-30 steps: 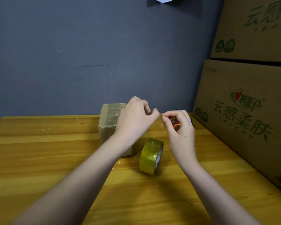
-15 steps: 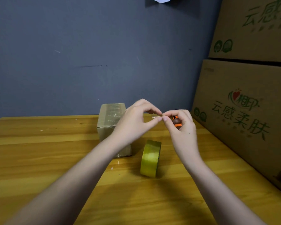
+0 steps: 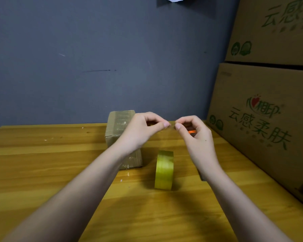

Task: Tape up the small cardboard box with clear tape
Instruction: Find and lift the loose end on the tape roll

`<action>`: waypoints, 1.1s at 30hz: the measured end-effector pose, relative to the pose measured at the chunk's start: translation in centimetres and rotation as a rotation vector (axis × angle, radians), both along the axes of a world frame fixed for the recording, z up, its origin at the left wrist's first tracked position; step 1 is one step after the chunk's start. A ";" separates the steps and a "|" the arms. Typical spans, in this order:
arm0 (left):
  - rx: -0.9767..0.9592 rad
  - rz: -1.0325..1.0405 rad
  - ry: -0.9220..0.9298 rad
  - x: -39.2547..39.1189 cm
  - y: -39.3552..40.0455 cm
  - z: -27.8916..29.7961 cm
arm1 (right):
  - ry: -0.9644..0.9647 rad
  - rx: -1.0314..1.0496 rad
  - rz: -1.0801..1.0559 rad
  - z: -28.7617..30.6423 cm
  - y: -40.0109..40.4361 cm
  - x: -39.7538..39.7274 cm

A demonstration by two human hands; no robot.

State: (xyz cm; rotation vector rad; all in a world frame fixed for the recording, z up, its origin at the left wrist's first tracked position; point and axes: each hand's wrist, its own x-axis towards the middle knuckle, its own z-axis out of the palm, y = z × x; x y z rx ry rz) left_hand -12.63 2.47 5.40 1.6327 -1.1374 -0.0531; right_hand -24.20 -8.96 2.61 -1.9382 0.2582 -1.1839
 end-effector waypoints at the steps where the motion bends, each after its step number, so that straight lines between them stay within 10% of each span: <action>1: 0.002 -0.009 0.006 0.0 0.0 0.0 | 0.006 0.029 0.036 0.1 -0.2 0.0; 16: 0.014 0.257 -0.369 -0.3 0.0 -1.2 | 0.079 -0.286 -0.037 0.3 -1.4 0.0; 33: 0.277 -0.002 0.749 -4.1 0.0 -8.5 | 0.137 -0.267 -0.053 0.8 -1.7 1.0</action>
